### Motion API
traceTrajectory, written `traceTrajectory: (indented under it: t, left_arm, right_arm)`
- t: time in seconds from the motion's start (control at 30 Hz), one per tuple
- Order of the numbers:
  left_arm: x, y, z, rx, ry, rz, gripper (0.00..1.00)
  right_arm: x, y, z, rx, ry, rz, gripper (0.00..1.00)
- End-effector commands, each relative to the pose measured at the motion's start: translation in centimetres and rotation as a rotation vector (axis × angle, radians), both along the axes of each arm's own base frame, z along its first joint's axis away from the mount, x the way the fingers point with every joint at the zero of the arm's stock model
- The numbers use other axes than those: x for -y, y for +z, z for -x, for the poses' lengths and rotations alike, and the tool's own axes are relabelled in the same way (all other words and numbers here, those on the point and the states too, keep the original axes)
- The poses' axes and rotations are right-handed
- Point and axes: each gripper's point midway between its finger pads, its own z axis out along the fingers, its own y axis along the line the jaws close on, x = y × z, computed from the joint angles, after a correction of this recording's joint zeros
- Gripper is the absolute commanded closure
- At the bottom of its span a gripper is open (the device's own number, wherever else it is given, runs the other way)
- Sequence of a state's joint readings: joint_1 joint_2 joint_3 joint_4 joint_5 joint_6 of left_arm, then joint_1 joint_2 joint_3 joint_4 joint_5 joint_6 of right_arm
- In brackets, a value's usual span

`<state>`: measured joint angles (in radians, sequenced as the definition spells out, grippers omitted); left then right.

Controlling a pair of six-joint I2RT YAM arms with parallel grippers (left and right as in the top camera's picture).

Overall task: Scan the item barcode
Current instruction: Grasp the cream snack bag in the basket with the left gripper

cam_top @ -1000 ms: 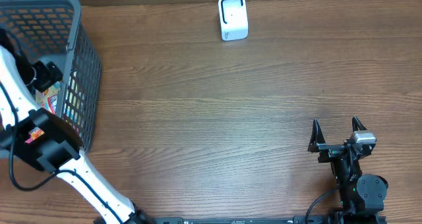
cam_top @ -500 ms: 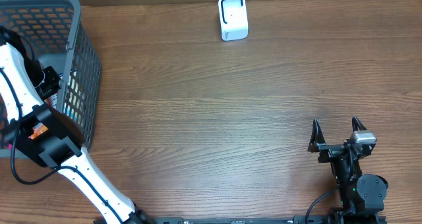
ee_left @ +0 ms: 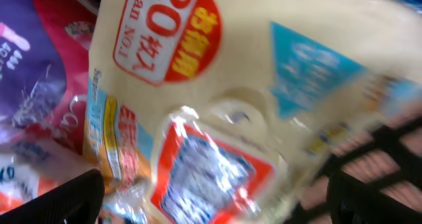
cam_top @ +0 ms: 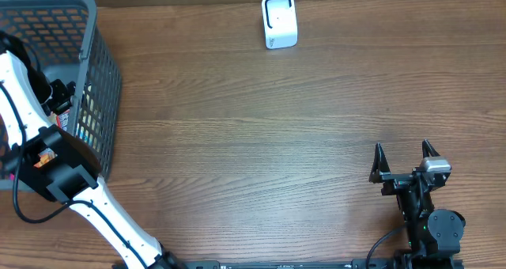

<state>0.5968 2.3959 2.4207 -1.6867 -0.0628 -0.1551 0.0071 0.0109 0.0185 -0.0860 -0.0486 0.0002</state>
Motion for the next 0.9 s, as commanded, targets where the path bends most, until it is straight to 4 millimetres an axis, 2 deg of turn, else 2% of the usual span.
traceTrajectory:
  t: [0.0,0.1,0.2,0.23,0.3,0.33,0.4,0.47,0.5,0.6,0.63,0.7,0.73,0.8,0.83,0.87]
  left_arm:
    - [2.1,8.2,-0.8,0.230,0.009,-0.022,0.00]
    - [2.9,12.3,0.1,0.318,0.003,-0.073,0.00]
    - [4.0,15.4,1.8,0.369,0.007,-0.108,0.00]
    - [4.5,15.6,2.5,0.367,0.007,-0.106,0.00]
    - [5.7,15.0,4.7,0.317,0.015,-0.088,0.00]
    - [5.9,14.5,5.7,0.285,0.029,-0.091,0.00]
    - [5.4,12.6,9.0,0.144,0.095,-0.154,0.00]
    - [4.8,11.6,10.5,0.067,0.132,-0.205,0.00]
    - [4.6,11.0,10.6,0.055,0.134,-0.208,0.02]
    - [4.2,9.8,10.2,0.061,0.142,-0.211,0.14]
    - [4.3,9.5,10.1,0.063,0.144,-0.204,0.27]
    - [4.8,9.4,10.2,0.062,0.145,-0.174,0.67]
    - [5.0,9.4,10.3,0.057,0.144,-0.166,0.73]
    - [5.2,9.4,10.9,0.036,0.142,-0.160,0.75]
    - [5.4,9.6,11.2,0.027,0.142,-0.158,0.79]
    - [5.6,9.7,11.5,0.019,0.142,-0.153,0.93]
  right_arm:
    - [0.0,-0.2,0.0,0.004,0.003,-0.004,0.00]
    - [0.0,-0.2,0.0,0.004,0.003,-0.004,0.00]
    - [0.0,-0.2,0.0,0.003,0.003,-0.004,0.00]
    - [0.0,-0.2,0.0,0.004,0.003,-0.004,0.00]
    - [0.0,-0.2,0.0,0.004,0.003,-0.004,0.00]
    - [0.0,-0.2,0.0,0.003,0.003,-0.004,0.00]
    - [0.0,-0.2,0.0,0.004,0.003,-0.004,0.00]
    - [0.0,-0.2,0.0,0.004,0.003,-0.004,0.00]
    - [0.0,-0.2,0.0,0.004,0.003,-0.004,0.00]
    - [0.0,-0.2,0.0,0.003,0.003,-0.004,0.00]
    - [0.0,-0.2,0.0,0.004,0.003,-0.004,0.00]
    - [0.0,-0.2,0.0,0.004,0.003,-0.004,0.00]
    - [0.0,-0.2,0.0,0.004,0.003,-0.004,0.00]
    - [0.0,-0.2,0.0,0.003,0.003,-0.004,0.00]
    - [0.0,-0.2,0.0,0.003,0.003,-0.004,0.00]
    - [0.0,-0.2,0.0,0.004,0.003,-0.004,0.00]
